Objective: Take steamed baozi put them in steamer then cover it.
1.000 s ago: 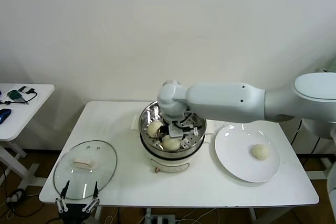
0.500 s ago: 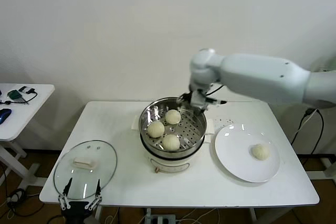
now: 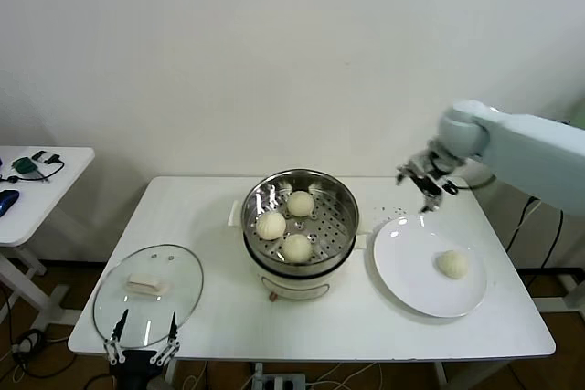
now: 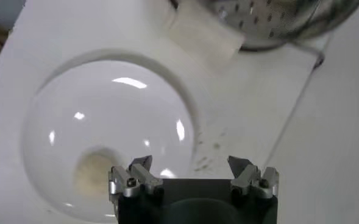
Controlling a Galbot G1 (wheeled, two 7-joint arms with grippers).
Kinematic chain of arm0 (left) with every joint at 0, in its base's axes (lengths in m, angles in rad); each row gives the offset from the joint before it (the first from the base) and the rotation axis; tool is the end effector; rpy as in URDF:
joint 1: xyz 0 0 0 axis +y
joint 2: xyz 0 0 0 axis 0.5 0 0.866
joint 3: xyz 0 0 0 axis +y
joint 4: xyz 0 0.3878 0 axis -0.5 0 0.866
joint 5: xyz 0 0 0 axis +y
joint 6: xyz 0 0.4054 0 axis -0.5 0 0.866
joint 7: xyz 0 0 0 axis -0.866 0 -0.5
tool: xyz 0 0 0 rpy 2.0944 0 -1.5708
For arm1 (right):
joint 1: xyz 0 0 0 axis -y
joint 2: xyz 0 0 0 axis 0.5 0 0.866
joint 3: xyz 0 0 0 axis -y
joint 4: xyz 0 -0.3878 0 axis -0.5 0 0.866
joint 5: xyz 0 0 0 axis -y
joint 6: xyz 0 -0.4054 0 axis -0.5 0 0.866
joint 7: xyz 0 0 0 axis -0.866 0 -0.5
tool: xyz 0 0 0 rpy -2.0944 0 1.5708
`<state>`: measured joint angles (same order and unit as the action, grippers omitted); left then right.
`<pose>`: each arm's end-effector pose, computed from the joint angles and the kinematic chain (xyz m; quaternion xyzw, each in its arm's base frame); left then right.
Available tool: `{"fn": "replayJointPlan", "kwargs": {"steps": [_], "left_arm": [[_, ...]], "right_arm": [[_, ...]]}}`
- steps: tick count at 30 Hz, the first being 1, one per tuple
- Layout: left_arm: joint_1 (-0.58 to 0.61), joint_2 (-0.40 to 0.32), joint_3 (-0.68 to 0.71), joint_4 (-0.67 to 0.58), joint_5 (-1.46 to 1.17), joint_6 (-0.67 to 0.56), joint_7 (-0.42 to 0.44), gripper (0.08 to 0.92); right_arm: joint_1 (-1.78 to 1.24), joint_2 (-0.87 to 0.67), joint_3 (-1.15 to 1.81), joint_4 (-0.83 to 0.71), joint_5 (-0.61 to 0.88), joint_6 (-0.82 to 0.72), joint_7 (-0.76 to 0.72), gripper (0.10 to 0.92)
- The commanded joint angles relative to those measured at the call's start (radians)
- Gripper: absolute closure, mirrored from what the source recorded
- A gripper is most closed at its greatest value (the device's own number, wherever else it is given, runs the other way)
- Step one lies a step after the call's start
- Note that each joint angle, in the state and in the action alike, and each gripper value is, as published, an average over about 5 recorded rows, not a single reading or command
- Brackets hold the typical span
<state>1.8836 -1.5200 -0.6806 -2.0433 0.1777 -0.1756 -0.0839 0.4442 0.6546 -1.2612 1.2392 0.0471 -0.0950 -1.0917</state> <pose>0.0904 0.0667 -0.3988 0.0583 -0.9812 -0.1605 0.0894 0.6052 -0.1843 -0.1298 0.5007 -0.4871 0.6027 0.3856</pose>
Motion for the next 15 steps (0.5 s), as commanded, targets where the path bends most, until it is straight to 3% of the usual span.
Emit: {"fn": "replayJointPlan", "kwargs": {"steps": [1, 15], "left_arm": [[-0.007, -0.006, 0.000, 0.001, 0.008, 0.010, 0.002, 0.177], [-0.014, -0.016, -0.003, 0.005, 0.031, 0.019, 0.002, 0.177]], "right_arm": [[-0.337, -0.120, 0.236, -0.094, -0.053, -0.103, -0.028, 0.203], [-0.482, -0.003, 0.394, -0.252, -0.148, -0.095, -0.016, 0.203]]}}
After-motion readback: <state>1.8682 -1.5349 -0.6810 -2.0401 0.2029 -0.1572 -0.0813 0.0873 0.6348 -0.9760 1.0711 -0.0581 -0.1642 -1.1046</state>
